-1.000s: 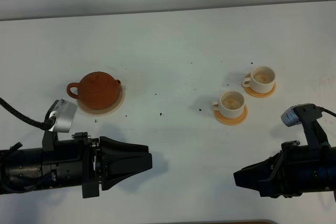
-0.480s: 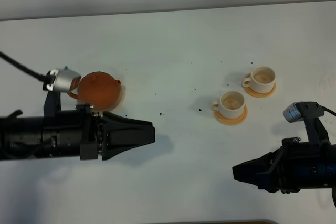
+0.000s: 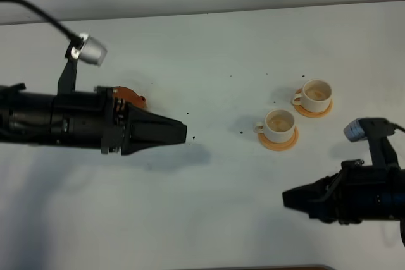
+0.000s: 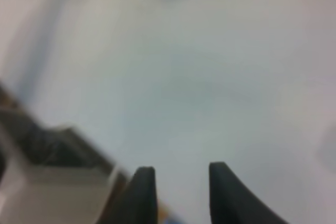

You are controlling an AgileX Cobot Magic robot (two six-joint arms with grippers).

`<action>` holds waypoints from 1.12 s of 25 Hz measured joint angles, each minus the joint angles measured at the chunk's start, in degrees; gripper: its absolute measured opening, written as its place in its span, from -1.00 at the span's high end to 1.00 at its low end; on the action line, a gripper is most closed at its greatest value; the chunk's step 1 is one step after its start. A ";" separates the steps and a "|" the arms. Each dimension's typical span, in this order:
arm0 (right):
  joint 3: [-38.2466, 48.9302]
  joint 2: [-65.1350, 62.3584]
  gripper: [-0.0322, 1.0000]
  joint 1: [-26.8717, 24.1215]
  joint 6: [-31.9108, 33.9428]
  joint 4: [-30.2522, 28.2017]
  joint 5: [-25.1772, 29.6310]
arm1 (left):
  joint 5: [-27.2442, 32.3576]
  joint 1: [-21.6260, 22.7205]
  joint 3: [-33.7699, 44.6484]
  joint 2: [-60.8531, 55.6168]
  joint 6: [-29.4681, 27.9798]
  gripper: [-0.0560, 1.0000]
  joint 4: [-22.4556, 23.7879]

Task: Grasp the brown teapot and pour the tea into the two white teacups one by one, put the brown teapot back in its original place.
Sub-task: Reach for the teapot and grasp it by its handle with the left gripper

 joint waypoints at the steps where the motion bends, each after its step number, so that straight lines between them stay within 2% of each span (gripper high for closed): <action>1: -0.74 0.02 0.47 0.00 -0.06 0.25 -2.48 | -1.24 0.00 -1.42 0.00 -2.24 0.29 1.87; 5: -3.97 0.08 0.47 0.00 0.07 -0.49 -11.96 | -6.53 0.00 -6.43 0.00 -11.07 0.29 10.74; 8: -6.79 0.13 0.47 0.00 2.87 -4.22 -16.55 | -10.11 0.00 -9.54 0.00 -18.06 0.29 17.27; 12: -10.44 0.19 0.47 0.00 12.31 -15.00 -18.38 | -12.86 0.00 -12.97 0.03 -27.28 0.31 26.78; 15: -13.65 0.25 0.47 0.00 24.77 -27.77 -17.92 | -14.33 0.00 -14.89 0.03 -34.45 0.31 34.03; 17: -16.31 0.31 0.47 0.00 36.09 -39.83 -16.03 | -15.10 0.00 -16.00 0.03 -39.20 0.32 38.81; 19: -19.93 0.32 0.47 0.00 47.84 -53.13 -11.77 | -15.78 0.00 -16.85 0.03 -42.96 0.32 42.33; 22: -25.85 0.37 0.47 0.15 68.29 -76.01 -0.69 | -16.15 0.00 -17.25 0.03 -46.87 0.32 46.04; 24: -29.05 0.37 0.47 0.34 78.94 -87.70 7.20 | -16.15 0.00 -17.37 0.03 -48.02 0.32 47.37; 26: -30.98 -0.01 0.47 0.34 85.92 -96.01 12.69 | -16.15 0.00 -17.43 0.03 -48.41 0.32 47.75; 28: -31.33 -1.35 0.47 0.56 89.09 -100.72 16.60 | -16.15 0.00 -17.50 0.03 -48.61 0.32 47.81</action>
